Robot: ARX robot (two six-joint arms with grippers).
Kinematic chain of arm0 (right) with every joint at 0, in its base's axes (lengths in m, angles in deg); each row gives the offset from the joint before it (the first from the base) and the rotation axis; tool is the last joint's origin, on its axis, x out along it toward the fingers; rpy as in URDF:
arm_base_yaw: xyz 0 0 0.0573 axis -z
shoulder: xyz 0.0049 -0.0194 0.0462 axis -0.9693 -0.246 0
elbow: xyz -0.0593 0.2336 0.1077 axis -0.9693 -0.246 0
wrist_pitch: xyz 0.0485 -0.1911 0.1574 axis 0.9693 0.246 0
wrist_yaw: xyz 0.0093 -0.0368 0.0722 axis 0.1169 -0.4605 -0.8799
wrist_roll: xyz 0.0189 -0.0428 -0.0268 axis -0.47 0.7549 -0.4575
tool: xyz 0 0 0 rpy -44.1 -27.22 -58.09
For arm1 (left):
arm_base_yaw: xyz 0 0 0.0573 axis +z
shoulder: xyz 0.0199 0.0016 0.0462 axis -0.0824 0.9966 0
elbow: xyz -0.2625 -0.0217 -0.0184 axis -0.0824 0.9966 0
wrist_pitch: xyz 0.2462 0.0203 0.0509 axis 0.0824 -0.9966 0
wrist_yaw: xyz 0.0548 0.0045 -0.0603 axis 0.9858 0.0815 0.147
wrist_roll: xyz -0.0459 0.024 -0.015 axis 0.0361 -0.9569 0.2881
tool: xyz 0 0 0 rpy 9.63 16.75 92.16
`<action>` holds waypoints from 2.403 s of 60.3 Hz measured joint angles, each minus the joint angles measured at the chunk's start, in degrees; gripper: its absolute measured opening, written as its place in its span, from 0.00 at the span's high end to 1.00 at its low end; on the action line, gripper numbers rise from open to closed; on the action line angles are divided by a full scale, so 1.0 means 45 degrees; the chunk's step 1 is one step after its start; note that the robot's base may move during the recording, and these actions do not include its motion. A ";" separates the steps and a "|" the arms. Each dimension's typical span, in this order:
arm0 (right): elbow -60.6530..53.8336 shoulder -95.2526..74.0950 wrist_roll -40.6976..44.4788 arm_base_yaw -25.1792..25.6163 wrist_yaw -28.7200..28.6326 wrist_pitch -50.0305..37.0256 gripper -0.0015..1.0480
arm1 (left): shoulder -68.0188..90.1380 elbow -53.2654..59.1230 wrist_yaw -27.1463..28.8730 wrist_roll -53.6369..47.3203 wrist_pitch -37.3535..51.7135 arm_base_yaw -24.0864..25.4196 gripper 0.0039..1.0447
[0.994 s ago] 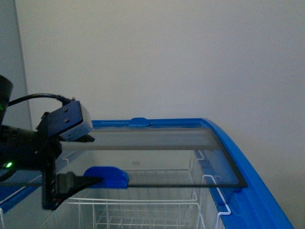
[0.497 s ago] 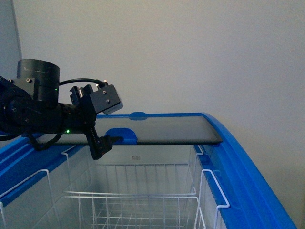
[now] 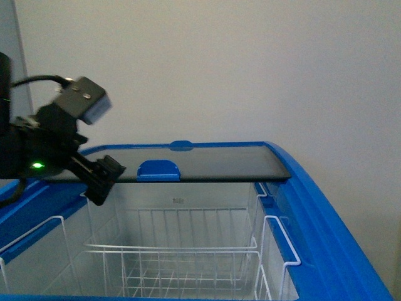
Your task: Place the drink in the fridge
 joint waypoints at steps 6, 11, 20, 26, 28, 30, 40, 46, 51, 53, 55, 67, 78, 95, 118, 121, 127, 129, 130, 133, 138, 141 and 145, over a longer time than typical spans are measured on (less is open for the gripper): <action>0.0000 -0.0005 0.0000 0.0000 0.0005 0.0000 0.61 | -0.2584 0.2453 -0.0019 0.2293 -0.0690 0.0068 0.08; 0.0000 -0.0005 0.0000 0.0000 0.0005 0.0000 0.61 | -0.6620 0.6028 -0.0097 0.5095 -0.1957 0.0092 0.08; 0.0000 -0.0005 0.0000 0.0000 0.0010 0.0000 0.61 | -1.3925 1.1361 0.3983 0.6489 -0.1982 0.0151 0.32; 0.0933 -0.0525 -0.0933 0.0471 -0.1379 0.2467 0.61 | -1.6572 1.2677 0.3070 0.6674 -0.2565 0.1069 0.46; 0.1783 -0.0928 -0.1341 0.0831 -0.2574 0.4367 0.61 | -1.7048 1.2881 0.3065 0.6732 -0.2603 0.1268 0.51; 0.2511 -0.1239 -0.1700 0.1190 -0.3604 0.5940 0.61 | -1.7350 1.2978 0.3050 0.6766 -0.2613 0.1370 0.56; 0.3954 -0.3337 -0.0772 0.3978 -0.8014 0.8510 0.62 | -1.8185 1.3420 0.2890 0.6810 -0.2744 0.1433 0.85; 0.6198 -0.6057 0.1146 0.4760 -0.9258 0.6567 0.62 | -1.8578 1.3692 0.2885 0.6853 -0.2905 0.1433 0.98; 0.8597 -0.8510 0.3186 0.4167 -0.9947 0.5775 0.62 | -1.8933 1.3862 0.2885 0.6853 -0.3070 0.1433 0.98; 0.9209 -0.9199 0.3842 0.3866 -1.0040 0.5770 0.62 | -1.9025 1.3920 0.2885 0.6853 -0.3109 0.1433 0.98; 0.9962 -1.0108 0.4741 0.3439 -1.0103 0.5824 0.62 | -1.9147 1.3979 0.2890 0.6853 -0.3201 0.1438 0.98; 1.2905 -1.3789 0.8913 0.1341 -1.0244 0.6868 0.62 | -1.9686 1.4163 0.2885 0.6853 -0.3507 0.1433 0.98; 1.4523 -1.6485 1.1764 -0.0223 -1.0059 0.7465 0.62 | -2.1867 1.4547 0.2895 0.6858 -0.5416 0.1433 0.98; 1.4974 -1.9190 1.3391 -0.0923 -0.9748 0.6747 0.62 | -2.2182 1.4547 0.2890 0.6858 -0.5503 0.1433 0.98; 1.7150 -2.2804 1.3658 -0.0923 -0.9772 0.5595 0.62 | -2.2182 1.4547 0.2890 0.6858 -0.5527 0.1433 0.98; 1.7432 -2.3144 1.3605 -0.0869 -1.0020 0.5455 0.62 | -2.2182 1.4547 0.2895 0.6858 -0.5527 0.1433 0.98; 1.8039 -2.4009 1.3634 -0.0879 -0.9913 0.5076 0.62 | -2.2187 1.4547 0.2890 0.6887 -0.5532 0.1433 0.97; 1.8127 -2.4383 1.3634 -0.0879 -0.9870 0.4974 0.62 | -2.2187 1.4547 0.2890 0.6887 -0.5532 0.1433 0.91; 1.8141 -2.4567 1.3634 -0.0879 -0.9860 0.4930 0.62 | -2.2187 1.4547 0.2890 0.6887 -0.5532 0.1433 0.87; 1.8141 -2.5116 1.3648 -0.0889 -0.9874 0.4779 0.62 | -2.2187 1.4547 0.2890 0.6887 -0.5532 0.1433 0.77; 1.8146 -2.5942 1.3629 -0.0908 -0.9792 0.4367 0.62 | -2.2187 1.4547 0.2890 0.6887 -0.5532 0.1433 0.60; 1.8175 -2.6219 1.3595 -0.0913 -0.9641 0.4163 0.62 | -2.2187 1.4547 0.2890 0.6887 -0.5532 0.1433 0.53; 1.8336 -2.6510 1.3556 -0.0913 -0.9559 0.3997 0.62 | -2.2187 1.4547 0.2890 0.6887 -0.5532 0.1433 0.45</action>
